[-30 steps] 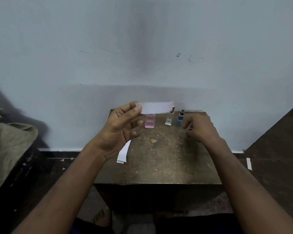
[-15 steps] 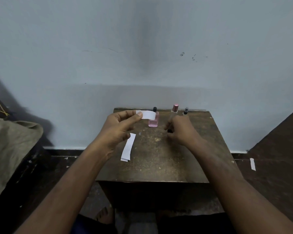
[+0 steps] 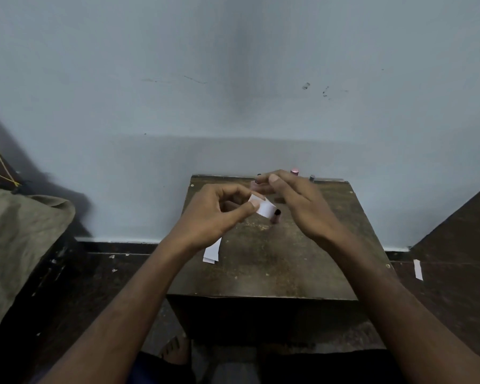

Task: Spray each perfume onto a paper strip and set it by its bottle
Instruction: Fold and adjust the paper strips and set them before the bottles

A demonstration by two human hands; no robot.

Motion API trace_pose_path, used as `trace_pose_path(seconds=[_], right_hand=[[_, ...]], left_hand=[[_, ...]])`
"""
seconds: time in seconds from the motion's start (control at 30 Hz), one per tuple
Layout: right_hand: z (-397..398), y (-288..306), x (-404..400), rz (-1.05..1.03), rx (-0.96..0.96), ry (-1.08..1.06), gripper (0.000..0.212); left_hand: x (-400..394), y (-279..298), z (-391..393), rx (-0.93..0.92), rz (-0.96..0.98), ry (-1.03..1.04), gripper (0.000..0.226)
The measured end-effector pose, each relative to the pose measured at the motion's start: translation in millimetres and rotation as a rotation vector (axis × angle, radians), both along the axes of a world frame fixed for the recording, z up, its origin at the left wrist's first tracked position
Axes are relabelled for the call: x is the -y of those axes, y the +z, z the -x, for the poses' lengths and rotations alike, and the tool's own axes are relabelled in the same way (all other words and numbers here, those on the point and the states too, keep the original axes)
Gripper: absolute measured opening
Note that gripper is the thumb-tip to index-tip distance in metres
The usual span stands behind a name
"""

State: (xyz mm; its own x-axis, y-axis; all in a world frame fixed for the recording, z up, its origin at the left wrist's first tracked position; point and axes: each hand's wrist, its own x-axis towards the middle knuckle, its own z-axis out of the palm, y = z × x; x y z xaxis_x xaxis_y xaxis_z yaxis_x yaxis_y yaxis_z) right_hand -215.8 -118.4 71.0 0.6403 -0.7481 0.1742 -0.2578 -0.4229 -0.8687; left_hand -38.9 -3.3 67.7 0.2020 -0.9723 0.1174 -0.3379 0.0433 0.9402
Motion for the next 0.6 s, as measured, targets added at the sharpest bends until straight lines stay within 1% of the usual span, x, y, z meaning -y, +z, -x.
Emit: trace_pose_path(seconds=[0.03,0.17,0.2,0.27,0.37,0.5,0.6], right_hand=[[-3,0,-5,-0.062,0.002,0.049,0.038],[-11,6,-17,-0.188,-0.077,0.118,0.051],[-13,7,-18,-0.227,-0.086,0.145,0.052],[-12,8,-19,-0.298,-0.071,0.169,0.046],[-10,8,-17,-0.428,0.023,0.152,0.038],[-5,11,-13,-0.568,0.136,0.101,0.041],[-1,17,-9,-0.707,0.264,0.046,0.041]], left_hand=[[1,1,2,0.026,0.025,0.025,0.007],[3,-1,-2,0.117,0.096,0.211,0.006],[3,-2,-6,0.148,0.103,0.257,0.006],[2,-2,-15,0.166,0.105,0.319,0.007],[1,-1,-25,0.141,0.104,0.400,0.009],[-1,-1,-30,0.069,0.092,0.434,0.012],[-1,-1,-30,0.057,0.091,0.434,0.013]])
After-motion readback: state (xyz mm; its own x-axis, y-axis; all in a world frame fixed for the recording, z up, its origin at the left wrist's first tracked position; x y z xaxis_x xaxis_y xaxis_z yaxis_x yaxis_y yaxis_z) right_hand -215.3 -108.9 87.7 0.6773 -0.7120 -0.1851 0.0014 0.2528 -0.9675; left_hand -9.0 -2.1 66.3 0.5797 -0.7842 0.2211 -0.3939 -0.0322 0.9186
